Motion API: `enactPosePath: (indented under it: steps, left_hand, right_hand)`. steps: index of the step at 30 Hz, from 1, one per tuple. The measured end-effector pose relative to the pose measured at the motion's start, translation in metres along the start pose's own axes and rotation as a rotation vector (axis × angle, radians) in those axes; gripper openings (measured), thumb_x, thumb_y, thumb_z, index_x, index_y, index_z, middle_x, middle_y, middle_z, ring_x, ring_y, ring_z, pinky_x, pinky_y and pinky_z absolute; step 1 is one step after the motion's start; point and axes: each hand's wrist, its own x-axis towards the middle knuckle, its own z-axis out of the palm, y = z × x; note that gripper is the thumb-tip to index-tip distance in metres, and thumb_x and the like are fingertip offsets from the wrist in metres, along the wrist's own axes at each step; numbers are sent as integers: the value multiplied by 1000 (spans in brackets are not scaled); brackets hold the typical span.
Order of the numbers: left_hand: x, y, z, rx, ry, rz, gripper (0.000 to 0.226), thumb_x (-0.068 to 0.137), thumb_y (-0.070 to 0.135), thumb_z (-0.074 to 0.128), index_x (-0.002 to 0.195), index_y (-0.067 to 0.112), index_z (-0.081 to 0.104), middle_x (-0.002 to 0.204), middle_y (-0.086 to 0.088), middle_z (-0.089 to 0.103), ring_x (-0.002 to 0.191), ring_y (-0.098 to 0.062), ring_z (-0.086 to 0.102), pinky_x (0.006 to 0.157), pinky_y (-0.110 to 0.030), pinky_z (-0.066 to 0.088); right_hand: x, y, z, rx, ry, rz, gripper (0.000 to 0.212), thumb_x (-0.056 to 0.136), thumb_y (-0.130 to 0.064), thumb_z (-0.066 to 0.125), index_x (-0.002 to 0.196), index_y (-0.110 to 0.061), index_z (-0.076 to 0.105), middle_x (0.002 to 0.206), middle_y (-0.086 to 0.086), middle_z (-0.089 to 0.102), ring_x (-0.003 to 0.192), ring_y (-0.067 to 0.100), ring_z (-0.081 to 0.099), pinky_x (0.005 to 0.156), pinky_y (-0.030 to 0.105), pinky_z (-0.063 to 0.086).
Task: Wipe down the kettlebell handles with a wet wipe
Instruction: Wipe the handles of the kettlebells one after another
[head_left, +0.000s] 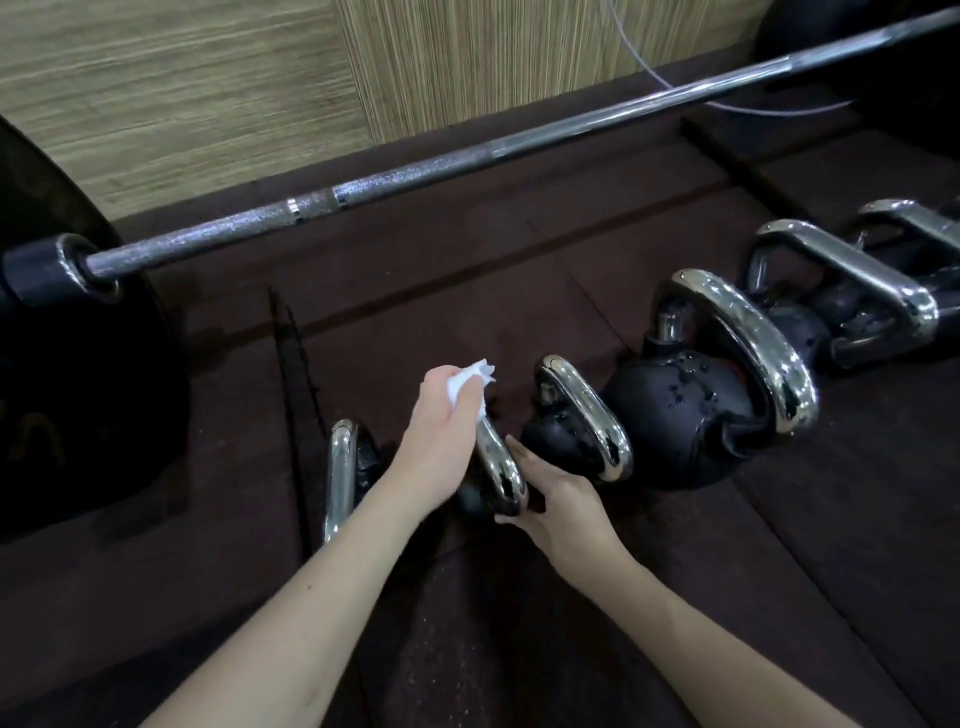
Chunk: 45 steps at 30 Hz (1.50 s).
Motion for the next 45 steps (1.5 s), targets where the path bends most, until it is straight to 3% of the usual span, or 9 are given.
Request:
enactPosePath:
  steps: [6, 14, 18, 23, 28, 31, 39, 42, 45]
  left_hand:
    - [-64, -32, 5, 774, -72, 513, 51, 106, 54, 34, 151, 31, 37, 173, 8, -7, 158, -24, -21, 128, -45, -1]
    - [8, 1, -7, 145, -31, -8, 31, 100, 62, 28, 116, 62, 54, 134, 33, 44, 159, -14, 7, 123, -44, 15]
    - [-16, -12, -2, 308, -10, 270, 46, 106, 54, 31, 150, 44, 39, 159, 18, 32, 160, -13, -5, 128, -40, 6]
    - [-79, -32, 10, 883, -49, 585, 59, 106, 48, 37, 160, 29, 21, 174, 5, -8, 160, -29, -15, 129, -50, 6]
    - [-14, -7, -1, 414, 2, 177, 48, 104, 58, 35, 147, 37, 37, 164, 16, 24, 161, -20, -6, 127, -41, 4]
    - [6, 13, -7, 0, -61, -157, 29, 98, 59, 39, 118, 46, 57, 139, 25, 50, 148, -16, 34, 122, -39, 25]
    - [-90, -40, 31, 825, 14, 542, 68, 106, 29, 42, 165, 25, 9, 174, 2, -8, 160, -30, -12, 127, -49, 9]
    - [-81, -39, 25, 689, 68, 427, 69, 106, 45, 34, 165, 30, 2, 173, 7, -13, 159, -25, -17, 128, -46, 3]
    - [-38, -17, 20, 415, 101, 211, 70, 100, 56, 29, 163, 31, 12, 173, 14, -9, 158, -12, -17, 128, -38, -4]
  right_hand:
    - [2, 3, 3, 60, -31, 132, 27, 85, 11, 70, 99, -12, 68, 79, -24, 59, 77, -25, 58, 67, 1, 43]
    - [2, 3, 0, -46, 24, 2, 77, 77, -1, 87, 145, -15, 55, 150, -12, 49, 135, -21, 37, 114, 13, 36]
    - [2, 8, 3, -86, 3, 13, 74, 76, 1, 86, 142, -15, 59, 144, -13, 56, 130, -13, 50, 109, 14, 43]
    - [-3, 4, 1, -197, -14, -46, 23, 66, -9, 83, 78, -21, 68, 74, -5, 62, 71, 0, 59, 72, 19, 44]
    - [3, 3, 3, -33, 33, -6, 69, 79, 5, 83, 142, -12, 59, 142, -5, 62, 124, -13, 55, 106, 13, 45]
    - [0, -1, -3, 53, 12, 45, 72, 84, 14, 74, 148, -8, 50, 151, -5, 49, 124, -28, 42, 96, 3, 45]
    - [5, 10, 4, 207, -58, 191, 27, 87, 7, 66, 113, 0, 69, 94, 4, 70, 86, 18, 63, 72, 12, 40]
    - [2, 4, 4, 260, 12, 153, 16, 77, 1, 79, 91, -6, 76, 75, -9, 64, 70, 5, 54, 63, 8, 44]
    - [8, 1, 10, 181, 18, 200, 52, 78, 1, 83, 126, -15, 70, 122, -13, 71, 103, -10, 63, 88, 3, 46]
